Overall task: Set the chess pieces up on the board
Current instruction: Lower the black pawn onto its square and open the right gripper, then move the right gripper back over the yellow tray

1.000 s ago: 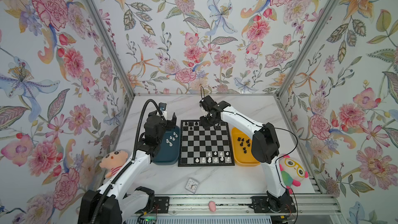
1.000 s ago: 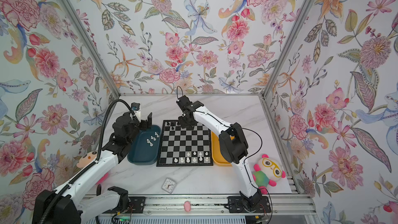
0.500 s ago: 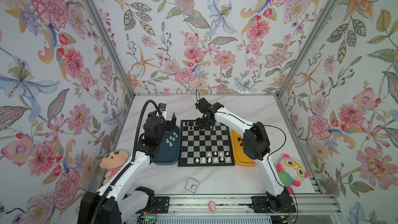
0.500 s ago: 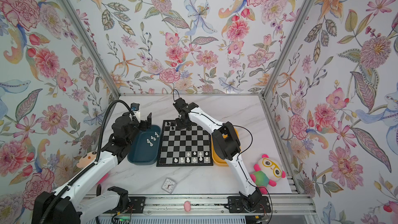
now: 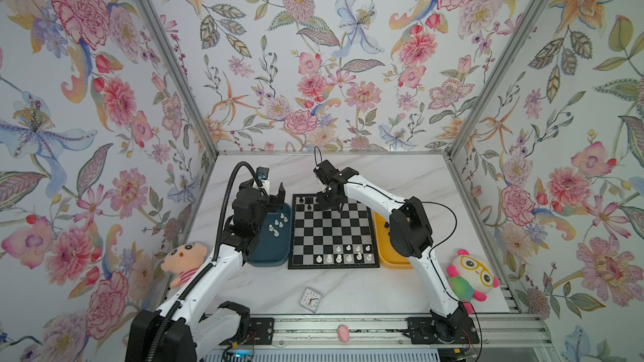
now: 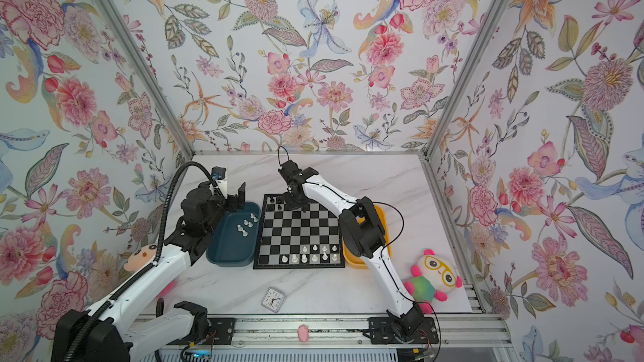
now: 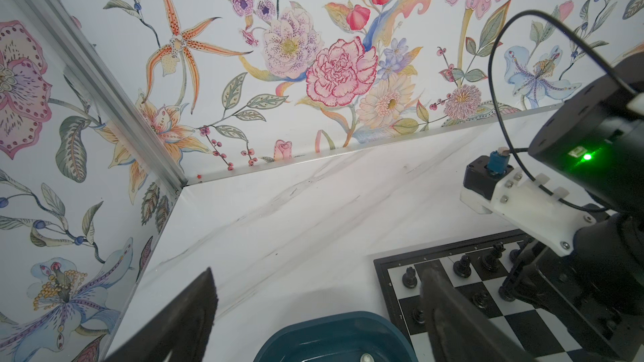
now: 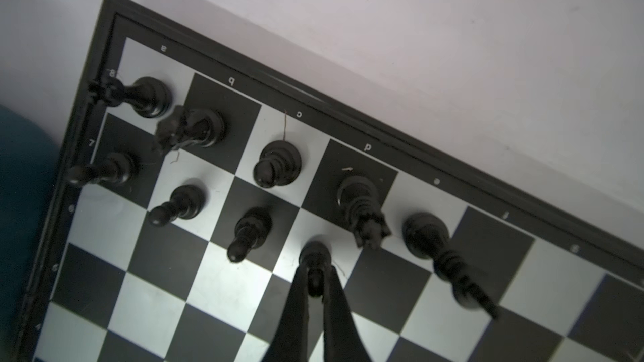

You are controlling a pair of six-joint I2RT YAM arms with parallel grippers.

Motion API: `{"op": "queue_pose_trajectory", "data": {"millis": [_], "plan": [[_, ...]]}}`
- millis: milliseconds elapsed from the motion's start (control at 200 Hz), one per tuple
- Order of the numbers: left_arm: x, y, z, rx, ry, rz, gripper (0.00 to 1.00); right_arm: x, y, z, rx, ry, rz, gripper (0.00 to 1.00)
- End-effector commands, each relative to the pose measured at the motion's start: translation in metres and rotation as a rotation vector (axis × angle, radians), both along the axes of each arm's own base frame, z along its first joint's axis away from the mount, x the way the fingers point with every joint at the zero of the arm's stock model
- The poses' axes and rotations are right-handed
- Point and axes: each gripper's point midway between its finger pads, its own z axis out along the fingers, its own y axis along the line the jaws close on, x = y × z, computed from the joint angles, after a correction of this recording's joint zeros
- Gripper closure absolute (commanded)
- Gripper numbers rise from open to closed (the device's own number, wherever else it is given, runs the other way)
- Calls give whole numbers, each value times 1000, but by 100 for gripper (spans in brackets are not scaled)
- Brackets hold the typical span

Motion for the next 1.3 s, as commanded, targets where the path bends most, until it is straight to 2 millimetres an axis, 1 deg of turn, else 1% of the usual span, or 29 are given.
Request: {"op": "queue_pose_trajectory", "data": {"millis": [0,190,455,671,836,946,1126,1221,1296], "plan": [[-3,0,1,21,-15,7,8,0,-3,-4,-31,2,-9,91],[-3,0,1,21,-14,6,8,-2,-4,-6,-36,13,-4,90],[-2,1,0,21,-14,10,7,-5,-2,-6,-33,19,4,84],[-3,1,0,24,-12,9,7,-5,0,-3,-22,18,6,78],[-3,1,-1,24,-13,10,7,-5,2,4,-7,12,10,75],[-3,2,0,24,-14,11,7,-6,3,12,9,6,13,73],[-4,1,0,23,-15,9,7,-7,5,36,49,-12,15,71],[-4,1,0,21,-15,10,7,-10,7,55,83,-23,22,71],[-4,1,1,20,-17,8,7,-12,3,71,97,-39,20,71]]}}
